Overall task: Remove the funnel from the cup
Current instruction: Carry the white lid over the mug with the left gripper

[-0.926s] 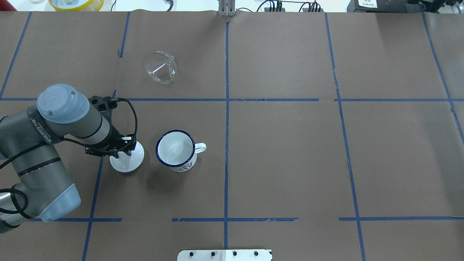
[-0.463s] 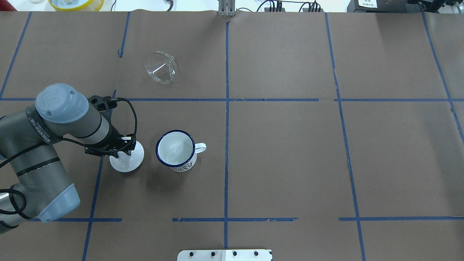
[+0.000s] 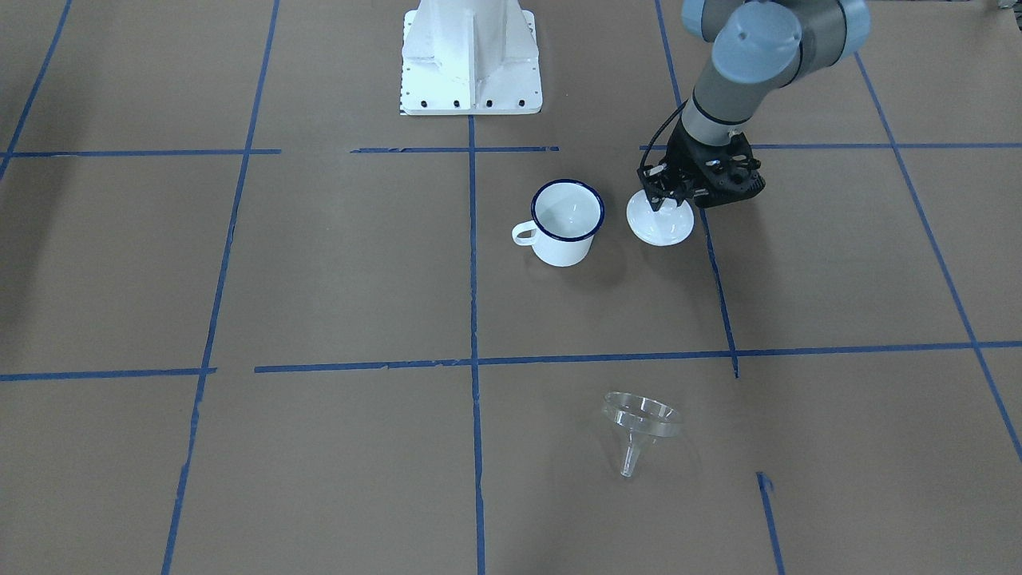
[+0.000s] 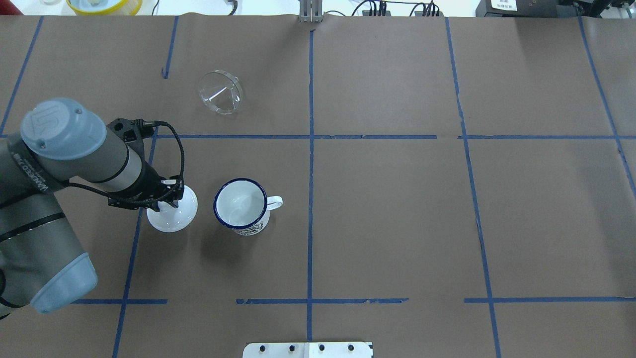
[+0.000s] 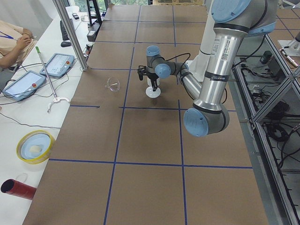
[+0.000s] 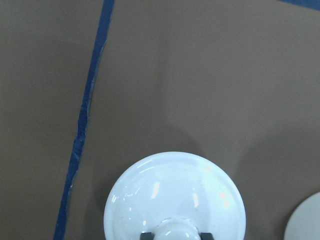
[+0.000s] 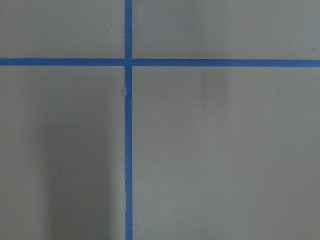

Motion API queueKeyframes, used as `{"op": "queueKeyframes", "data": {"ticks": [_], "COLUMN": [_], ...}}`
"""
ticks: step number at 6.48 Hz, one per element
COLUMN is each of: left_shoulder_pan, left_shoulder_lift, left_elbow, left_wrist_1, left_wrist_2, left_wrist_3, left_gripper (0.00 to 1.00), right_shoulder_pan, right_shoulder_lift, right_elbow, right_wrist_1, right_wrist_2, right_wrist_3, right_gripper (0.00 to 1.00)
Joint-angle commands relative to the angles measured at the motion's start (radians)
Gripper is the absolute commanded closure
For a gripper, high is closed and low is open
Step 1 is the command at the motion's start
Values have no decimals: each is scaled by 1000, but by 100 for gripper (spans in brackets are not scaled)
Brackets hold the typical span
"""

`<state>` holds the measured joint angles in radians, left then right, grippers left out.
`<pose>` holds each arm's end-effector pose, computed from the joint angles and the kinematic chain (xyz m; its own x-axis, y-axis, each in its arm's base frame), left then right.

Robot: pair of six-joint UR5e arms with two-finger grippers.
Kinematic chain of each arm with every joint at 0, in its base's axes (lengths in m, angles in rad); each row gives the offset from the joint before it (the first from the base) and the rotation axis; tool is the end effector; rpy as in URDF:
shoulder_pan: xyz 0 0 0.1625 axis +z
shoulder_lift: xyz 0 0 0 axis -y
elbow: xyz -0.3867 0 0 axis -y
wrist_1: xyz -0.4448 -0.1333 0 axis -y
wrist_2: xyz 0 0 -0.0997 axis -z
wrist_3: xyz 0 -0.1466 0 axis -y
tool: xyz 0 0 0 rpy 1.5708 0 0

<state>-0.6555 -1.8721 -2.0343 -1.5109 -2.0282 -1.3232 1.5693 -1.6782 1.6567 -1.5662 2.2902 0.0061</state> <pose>0.4314 -0.4182 0.2594 0.6638 -0.2331 -0.7106 0.1623 0.9725 -0.1673 0.0360 -0.5011 0.6685 0.7522 0.0161 0.6587 -0.0031 0.9998 -0.0209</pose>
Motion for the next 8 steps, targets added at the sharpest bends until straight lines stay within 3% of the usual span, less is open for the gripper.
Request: {"op": "queueKeyframes", "data": {"ticks": [1,2,4,8], "left_shoulder_pan": [-22,-15,32,54], "left_shoulder_lift": [-204,-232,-336,-355], "left_elbow": [-73,-58,102,123], "left_wrist_1": [309,314,307,285], "left_wrist_2": [-3,-9,-9,-9], "left_wrist_3": [-10,-68,-96,-96], "left_gripper": [100,100,100,100], "right_shoulder_pan": [0,0,0,0], "right_shoulder_lift": [0,0,0,0], "right_elbow": [0,0,0,0], "right_wrist_1": [0,0,0,0], "right_wrist_2": [0,0,0,0], "right_wrist_3": [0,0,0,0], "right_gripper": [0,0,0,0]}}
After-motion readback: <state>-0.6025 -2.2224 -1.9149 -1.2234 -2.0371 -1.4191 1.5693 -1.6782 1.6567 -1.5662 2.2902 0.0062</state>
